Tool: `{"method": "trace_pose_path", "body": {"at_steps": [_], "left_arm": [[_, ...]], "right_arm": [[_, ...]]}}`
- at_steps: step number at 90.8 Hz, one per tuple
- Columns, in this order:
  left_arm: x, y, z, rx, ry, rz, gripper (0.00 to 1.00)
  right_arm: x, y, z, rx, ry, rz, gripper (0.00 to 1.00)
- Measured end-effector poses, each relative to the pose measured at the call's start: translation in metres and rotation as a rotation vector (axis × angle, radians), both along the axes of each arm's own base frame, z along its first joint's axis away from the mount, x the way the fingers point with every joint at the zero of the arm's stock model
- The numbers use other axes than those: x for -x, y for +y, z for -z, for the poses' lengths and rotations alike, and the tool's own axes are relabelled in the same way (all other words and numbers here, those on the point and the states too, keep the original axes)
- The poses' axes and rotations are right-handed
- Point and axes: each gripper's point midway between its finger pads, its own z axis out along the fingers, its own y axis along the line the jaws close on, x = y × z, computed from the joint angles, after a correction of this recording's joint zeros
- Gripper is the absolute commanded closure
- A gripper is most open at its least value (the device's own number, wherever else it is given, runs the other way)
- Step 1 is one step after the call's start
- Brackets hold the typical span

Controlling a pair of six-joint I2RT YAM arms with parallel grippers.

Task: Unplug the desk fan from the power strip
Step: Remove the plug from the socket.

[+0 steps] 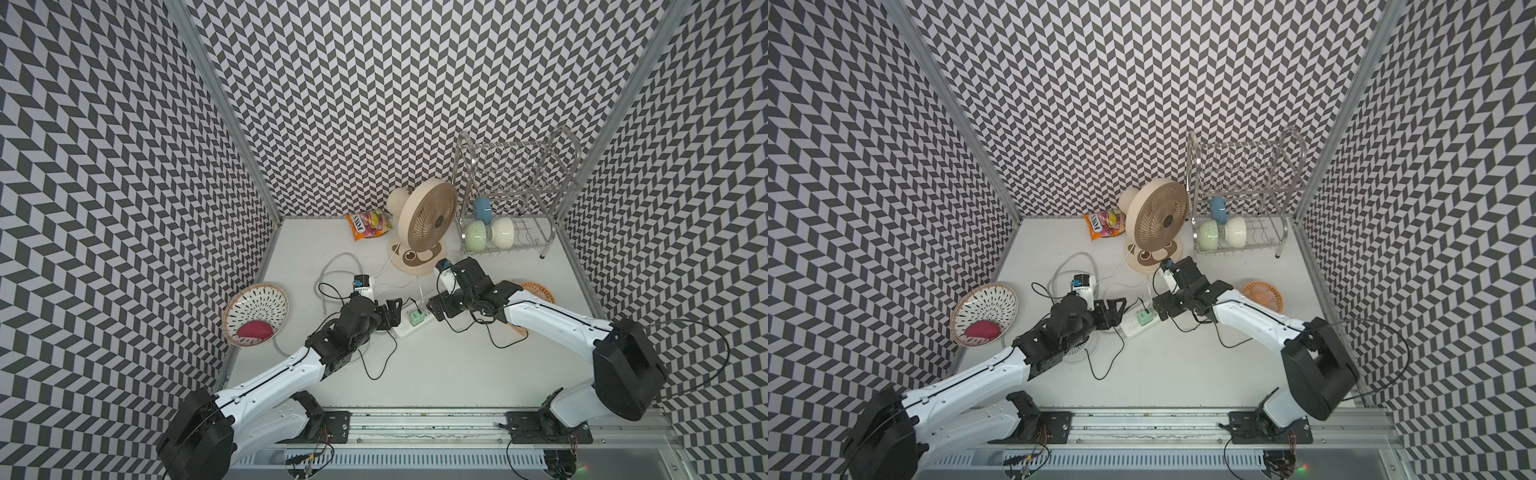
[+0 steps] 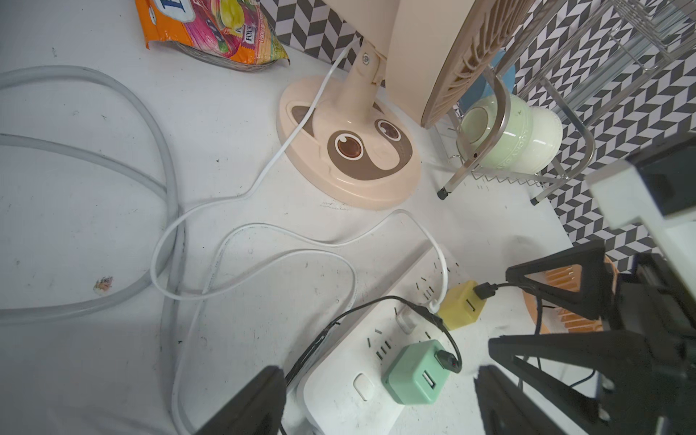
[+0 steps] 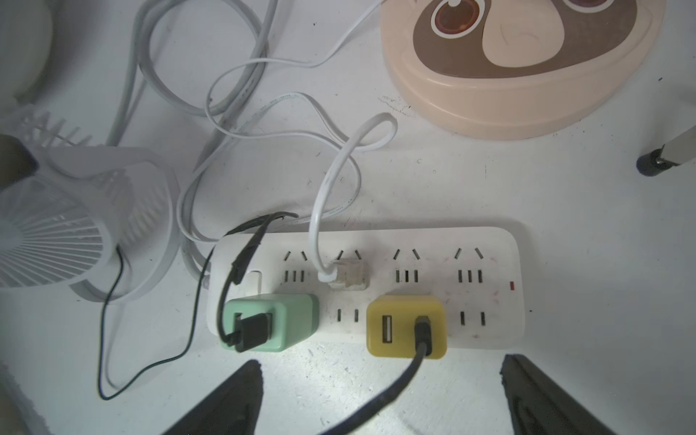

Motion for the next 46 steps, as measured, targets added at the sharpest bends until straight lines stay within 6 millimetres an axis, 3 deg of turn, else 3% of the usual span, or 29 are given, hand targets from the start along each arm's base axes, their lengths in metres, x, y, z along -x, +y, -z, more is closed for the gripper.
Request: {"method": "trace_pose_path", "body": {"at_steps": [46], "left_arm": [[0.002,-0.014,0.034,-0.06,0.076,0.039,0.31]], "right_arm": [[-0.005,0.002,0.032,0.072,0.079,0.013,0.38]]}}
